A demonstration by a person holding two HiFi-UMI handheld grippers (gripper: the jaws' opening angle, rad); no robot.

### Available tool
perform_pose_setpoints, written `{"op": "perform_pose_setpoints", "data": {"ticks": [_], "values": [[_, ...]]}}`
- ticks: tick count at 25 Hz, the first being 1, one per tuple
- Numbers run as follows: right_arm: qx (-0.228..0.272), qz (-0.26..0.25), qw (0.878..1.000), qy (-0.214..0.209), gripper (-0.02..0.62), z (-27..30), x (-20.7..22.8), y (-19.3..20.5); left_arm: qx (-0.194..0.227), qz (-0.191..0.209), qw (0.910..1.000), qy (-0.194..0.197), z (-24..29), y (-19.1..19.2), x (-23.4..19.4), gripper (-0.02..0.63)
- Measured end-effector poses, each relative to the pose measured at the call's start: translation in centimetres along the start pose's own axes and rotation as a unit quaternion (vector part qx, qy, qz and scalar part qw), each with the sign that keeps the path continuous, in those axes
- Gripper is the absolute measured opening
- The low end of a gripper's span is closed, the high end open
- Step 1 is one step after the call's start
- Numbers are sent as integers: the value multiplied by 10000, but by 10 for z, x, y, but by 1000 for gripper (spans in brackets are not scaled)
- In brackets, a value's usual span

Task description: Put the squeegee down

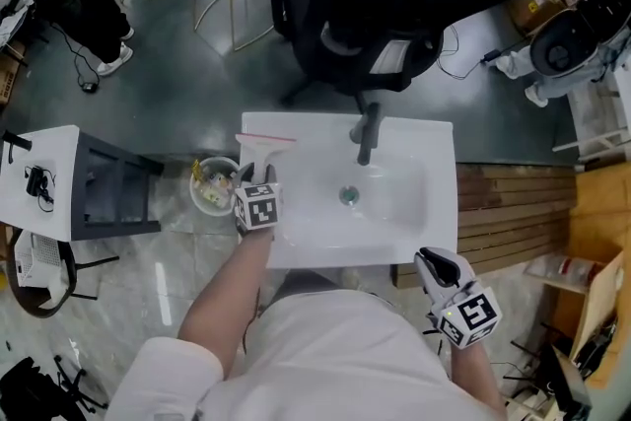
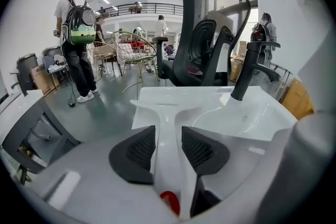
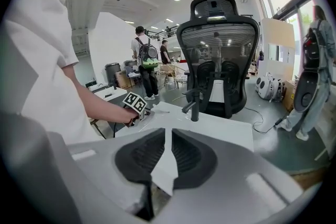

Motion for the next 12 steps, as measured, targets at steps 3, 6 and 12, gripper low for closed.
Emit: {"op": "perform_pose_setpoints", "data": {"ticks": [3, 6, 12], "values": [[38, -36, 10000, -50, 41, -2, 0, 1, 56, 16, 10000, -21, -5, -1, 1, 178], [101, -89, 9998, -131, 41, -5, 0, 2, 149, 14, 9999, -50, -16, -2, 3, 181], [214, -272, 9986, -392, 41, -4, 7, 8, 443, 69, 9989, -126, -49, -5, 14, 181]]}}
Point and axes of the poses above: the fingertips, and each gripper's own axes: z forward along the fingers, x to its right, y out of its underside, the point moved 8 cm from there along -z, backward along the fingers, and after that the axes turned 6 degrees about -z, right-handed, at the moved point
